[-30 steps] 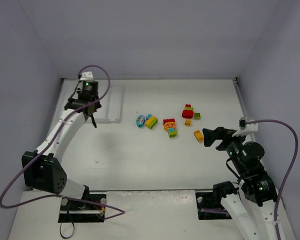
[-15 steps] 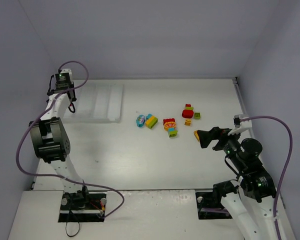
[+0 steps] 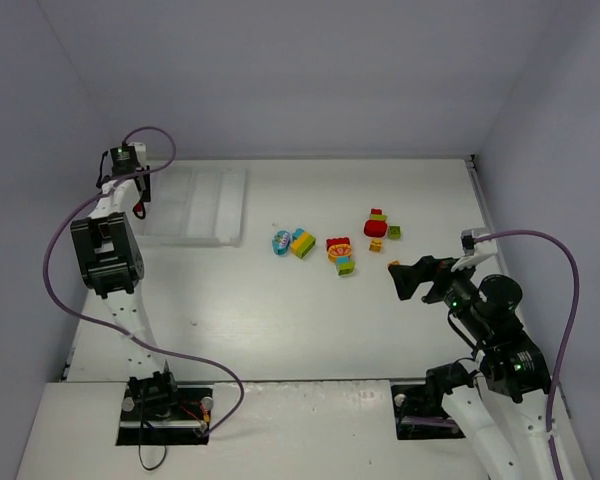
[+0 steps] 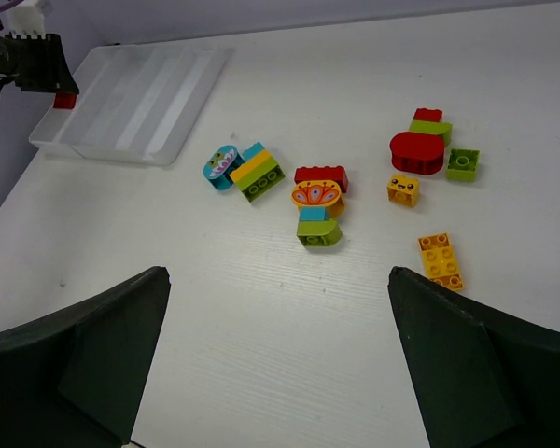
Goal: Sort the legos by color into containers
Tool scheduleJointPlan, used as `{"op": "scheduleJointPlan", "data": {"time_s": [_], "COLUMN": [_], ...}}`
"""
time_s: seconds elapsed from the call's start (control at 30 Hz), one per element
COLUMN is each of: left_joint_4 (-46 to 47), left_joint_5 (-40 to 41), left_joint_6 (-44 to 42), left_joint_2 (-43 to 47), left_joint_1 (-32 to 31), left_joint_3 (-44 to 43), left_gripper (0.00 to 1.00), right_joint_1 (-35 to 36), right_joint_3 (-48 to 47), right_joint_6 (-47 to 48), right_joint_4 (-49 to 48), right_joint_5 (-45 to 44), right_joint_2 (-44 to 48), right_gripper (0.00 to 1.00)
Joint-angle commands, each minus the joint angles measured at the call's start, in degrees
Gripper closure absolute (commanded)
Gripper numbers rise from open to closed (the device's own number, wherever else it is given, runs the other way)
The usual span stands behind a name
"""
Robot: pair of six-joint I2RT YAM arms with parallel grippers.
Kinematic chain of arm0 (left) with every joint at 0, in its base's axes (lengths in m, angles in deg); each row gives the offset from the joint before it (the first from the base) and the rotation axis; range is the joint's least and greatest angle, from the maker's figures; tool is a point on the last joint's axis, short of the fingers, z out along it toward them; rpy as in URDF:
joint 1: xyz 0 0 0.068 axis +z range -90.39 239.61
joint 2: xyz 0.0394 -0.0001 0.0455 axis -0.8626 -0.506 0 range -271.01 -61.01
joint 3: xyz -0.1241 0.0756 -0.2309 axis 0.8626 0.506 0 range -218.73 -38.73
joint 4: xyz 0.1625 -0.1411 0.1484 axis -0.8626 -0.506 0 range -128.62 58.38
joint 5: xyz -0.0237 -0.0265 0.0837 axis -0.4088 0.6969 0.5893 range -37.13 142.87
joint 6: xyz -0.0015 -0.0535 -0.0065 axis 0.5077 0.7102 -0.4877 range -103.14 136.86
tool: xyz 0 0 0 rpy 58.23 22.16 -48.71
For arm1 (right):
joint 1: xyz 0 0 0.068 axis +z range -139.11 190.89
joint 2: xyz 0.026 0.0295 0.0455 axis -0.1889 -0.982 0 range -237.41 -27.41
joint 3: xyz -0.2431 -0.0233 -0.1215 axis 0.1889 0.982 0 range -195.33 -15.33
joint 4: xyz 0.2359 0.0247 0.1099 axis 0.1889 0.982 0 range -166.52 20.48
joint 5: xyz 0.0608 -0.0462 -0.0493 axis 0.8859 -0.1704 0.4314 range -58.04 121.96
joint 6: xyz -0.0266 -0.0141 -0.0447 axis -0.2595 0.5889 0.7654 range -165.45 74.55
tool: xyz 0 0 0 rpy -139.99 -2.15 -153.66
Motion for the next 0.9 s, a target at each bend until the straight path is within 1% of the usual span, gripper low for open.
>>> {"op": "scheduleJointPlan", "data": {"time_s": [0.0,0.03,0.13,0.17,0.23,0.27,0.3,0.37,0.43,0.47,0.5,0.53,0.57,0.6,0.67,0.7,0.8,0.83,0.87], "left_joint_4": [-0.24,-0.16,0.90,1.16,1.78,1.87,1.95,1.87,0.99,-0.49,-1.46,-2.26,-4.27,-4.98,-5.77,-6.13,-7.80,-8.24,-8.42], "left_joint_5": [-1.57,-1.65,-2.79,-3.49,-4.38,-4.73,-4.73,-7.62,-7.90,-6.50,-5.45,-4.57,-1.86,-1.22,-0.87,0.09,-0.07,-0.07,0.19], "left_joint_6": [-1.21,-1.12,0.19,0.72,2.57,3.44,5.36,10.28,11.88,12.06,11.89,11.71,11.63,12.32,14.42,15.57,17.51,17.95,18.91], "left_joint_2": [1.20,1.11,2.94,3.56,5.66,6.55,7.60,11.55,16.65,18.32,21.38,22.89,24.12,25.35,28.08,29.05,28.27,27.83,27.30], "left_joint_1": [1.39,1.48,1.48,1.48,1.48,1.48,1.40,1.22,-1.05,-2.55,-6.65,-9.04,-11.41,-16.92,-21.61,-26.16,-32.86,-36.80,-38.58], "left_joint_3": [-4.61,-4.44,-2.69,-1.55,-0.49,0.56,1.09,3.19,4.35,5.48,5.93,6.46,7.42,8.21,9.79,11.02,11.38,10.86,10.59], "left_gripper": [0.64,0.61,0.48,0.41,0.36,0.29,0.28,0.28,0.28,0.28,0.28,0.28,0.28,0.28,0.28,0.28,0.27,0.27,0.27], "right_joint_1": [0.26,0.26,0.26,0.26,0.26,0.26,0.26,0.26,0.26,0.17,0.26,0.26,0.26,0.26,0.26,0.26,0.26,0.26,0.26], "right_joint_3": [-1.23,-1.23,-1.23,-1.23,-1.23,-1.23,-1.23,-1.32,-1.23,-1.23,-1.23,-1.23,-1.31,-1.32,-1.14,-1.05,-1.14,-1.23,-1.23], "right_joint_6": [-0.12,-0.03,-0.03,-0.03,-0.03,-0.03,0.05,-0.03,-0.21,-0.30,-0.30,-0.30,-0.30,-0.30,-0.38,-0.38,-0.30,-0.30,-0.30], "right_joint_4": [-3.13,-3.13,-3.13,-3.13,-3.13,-3.13,-3.13,-3.04,-3.13,-3.13,-3.21,-3.13,-3.13,-3.04,-3.04,-3.04,-2.78,-2.78,-2.69], "right_joint_5": [1.45,1.36,1.10,1.01,0.92,0.84,0.66,0.48,0.22,0.13,-0.13,-0.22,-0.39,-0.57,-0.83,-0.75,-0.48,-0.22,-0.22], "right_joint_2": [-1.43,-1.52,-2.31,-2.40,-2.58,-2.58,-2.66,-2.75,-2.58,-2.49,-2.32,-2.05,-1.88,-1.70,-1.17,-0.82,-0.38,-0.38,-0.38], "right_gripper": [0.00,0.00,0.00,0.00,0.00,0.00,0.00,0.00,0.00,0.00,0.00,0.00,0.00,0.00,0.00,0.00,0.00,0.00,0.00]}}
